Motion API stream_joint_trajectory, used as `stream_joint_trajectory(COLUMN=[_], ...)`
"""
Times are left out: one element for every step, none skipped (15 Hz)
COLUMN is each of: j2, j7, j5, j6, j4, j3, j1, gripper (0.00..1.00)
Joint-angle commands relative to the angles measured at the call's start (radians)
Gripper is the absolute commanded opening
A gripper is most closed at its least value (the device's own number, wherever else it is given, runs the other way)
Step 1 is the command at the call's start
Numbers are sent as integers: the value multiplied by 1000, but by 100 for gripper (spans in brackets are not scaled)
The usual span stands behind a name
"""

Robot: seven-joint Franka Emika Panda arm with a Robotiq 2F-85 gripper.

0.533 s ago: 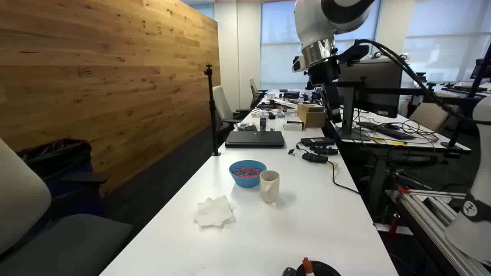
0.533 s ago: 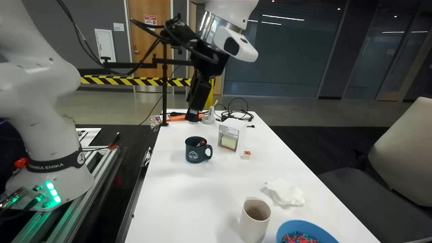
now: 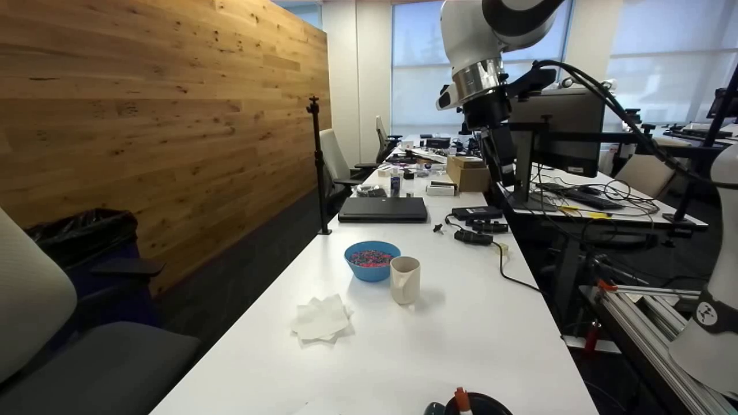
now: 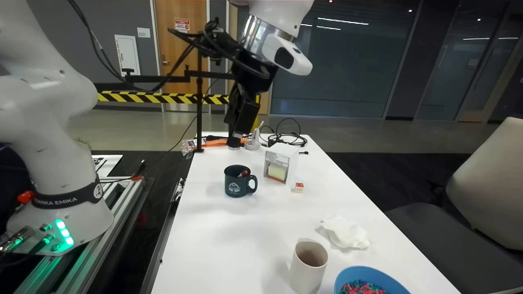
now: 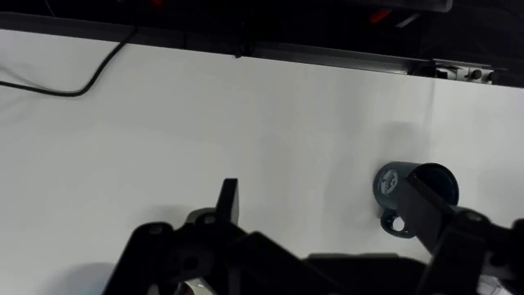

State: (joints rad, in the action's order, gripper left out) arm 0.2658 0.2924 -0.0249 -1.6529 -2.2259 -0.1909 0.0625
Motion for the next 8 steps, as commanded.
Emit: stream_joint_trajectory(j2=[-20,-23,-26,-27,-27,-28,-35,-43], j7=[117,136,153,168,176,184,187,192], j5=[34,40,48,56,67,76,82,84], j6=[21,18,18,16,12,8,5,2], j4=[27,27,29,29,29,30,35,43], j3=[16,20,25,29,33,35,36,33], j1=[-2,-2,-3,-4,-3,-2,0,3], gripper=[100,100,100,100,100,100,100,100])
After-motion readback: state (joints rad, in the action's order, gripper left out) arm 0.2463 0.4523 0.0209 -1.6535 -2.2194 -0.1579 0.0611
